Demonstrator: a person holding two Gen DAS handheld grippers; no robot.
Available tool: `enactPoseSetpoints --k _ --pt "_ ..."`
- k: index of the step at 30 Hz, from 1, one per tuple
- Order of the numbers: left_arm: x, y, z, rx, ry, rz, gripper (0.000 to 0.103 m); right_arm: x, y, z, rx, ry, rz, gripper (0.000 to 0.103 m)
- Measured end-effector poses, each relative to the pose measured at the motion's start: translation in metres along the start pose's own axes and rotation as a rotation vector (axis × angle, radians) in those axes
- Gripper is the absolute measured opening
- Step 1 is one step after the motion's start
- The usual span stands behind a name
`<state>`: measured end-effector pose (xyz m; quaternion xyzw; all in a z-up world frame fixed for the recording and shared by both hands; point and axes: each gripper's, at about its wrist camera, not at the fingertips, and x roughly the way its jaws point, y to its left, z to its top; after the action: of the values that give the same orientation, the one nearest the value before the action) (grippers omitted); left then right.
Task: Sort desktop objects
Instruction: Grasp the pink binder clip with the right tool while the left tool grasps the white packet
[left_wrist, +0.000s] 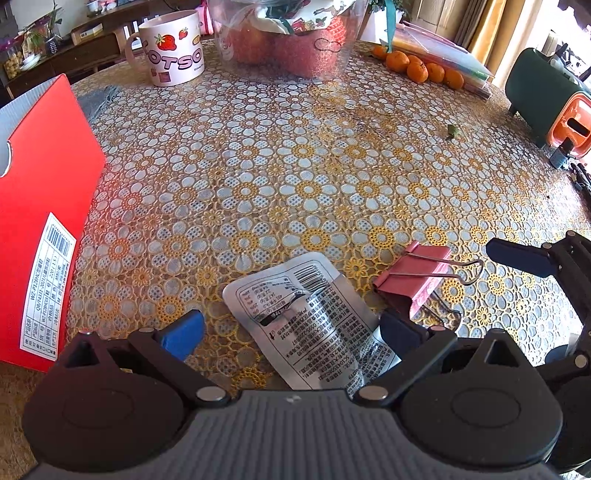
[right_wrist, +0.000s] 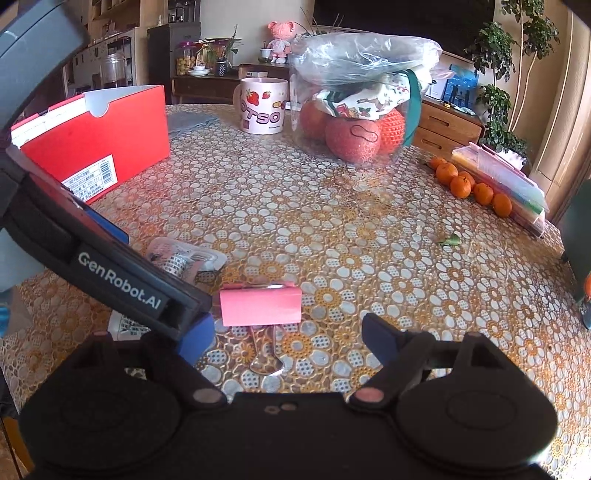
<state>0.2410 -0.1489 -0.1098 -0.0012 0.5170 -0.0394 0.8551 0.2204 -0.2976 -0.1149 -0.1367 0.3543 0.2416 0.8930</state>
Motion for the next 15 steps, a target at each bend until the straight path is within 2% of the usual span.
enactPoseSetpoints --k 4,10,12,15 --pt "0.002 0.02 -0.002 0.005 0.001 0.038 0.102 0.006 0.007 0.003 -0.026 -0.001 0.013 0.087" --pt "-0.001 0.037 -0.005 -0.018 0.011 0.014 0.102 0.017 0.012 0.005 -0.033 0.014 0.031 0.083" --pt "-0.004 0.038 -0.006 -0.022 0.012 -0.02 0.102 0.019 0.011 0.006 -0.021 0.016 0.038 0.08" --pt "-0.016 0.03 -0.011 0.088 -0.043 -0.041 0.102 0.02 0.01 0.008 -0.004 0.017 0.041 0.071"
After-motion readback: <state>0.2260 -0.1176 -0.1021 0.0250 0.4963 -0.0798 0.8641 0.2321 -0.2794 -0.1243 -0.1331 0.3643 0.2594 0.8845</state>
